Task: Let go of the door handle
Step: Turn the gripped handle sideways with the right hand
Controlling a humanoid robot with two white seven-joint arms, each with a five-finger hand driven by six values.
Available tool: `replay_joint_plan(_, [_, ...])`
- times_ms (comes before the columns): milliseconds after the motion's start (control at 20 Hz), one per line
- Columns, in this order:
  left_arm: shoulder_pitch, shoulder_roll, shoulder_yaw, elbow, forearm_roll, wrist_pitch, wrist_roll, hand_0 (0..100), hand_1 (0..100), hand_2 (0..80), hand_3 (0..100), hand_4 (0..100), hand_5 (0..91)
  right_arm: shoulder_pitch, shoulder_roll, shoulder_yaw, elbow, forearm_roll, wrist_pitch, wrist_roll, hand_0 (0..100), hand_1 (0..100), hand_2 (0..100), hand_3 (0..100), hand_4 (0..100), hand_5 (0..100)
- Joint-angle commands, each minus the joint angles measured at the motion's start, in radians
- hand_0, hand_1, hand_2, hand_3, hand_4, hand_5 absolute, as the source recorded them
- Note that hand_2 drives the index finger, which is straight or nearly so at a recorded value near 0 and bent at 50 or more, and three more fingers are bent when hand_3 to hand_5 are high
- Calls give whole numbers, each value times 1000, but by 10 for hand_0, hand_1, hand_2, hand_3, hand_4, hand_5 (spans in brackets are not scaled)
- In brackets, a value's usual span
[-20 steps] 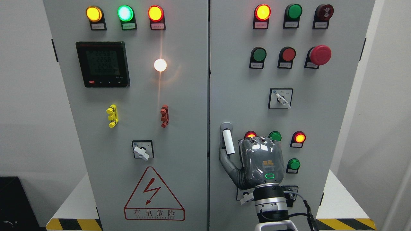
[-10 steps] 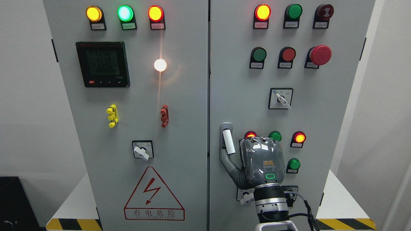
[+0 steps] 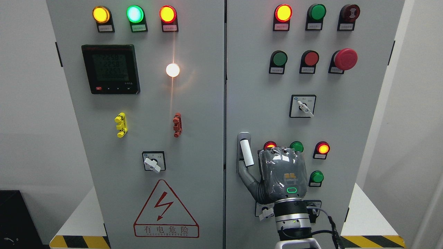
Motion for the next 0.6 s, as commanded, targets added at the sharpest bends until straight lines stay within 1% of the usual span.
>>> replay_joint_plan(0, [17, 0, 0, 0, -1, -1, 0, 120, 556, 0, 0, 0, 0, -1, 0, -1, -6, 2, 1, -1, 488, 336, 956, 1000, 1000, 995])
replay_joint_plan(551, [17, 0, 0, 1, 1, -1, 0, 120, 556, 0, 0, 0, 0, -1, -2, -13, -6, 0, 1, -2, 484, 343, 954, 1000, 1000, 996])
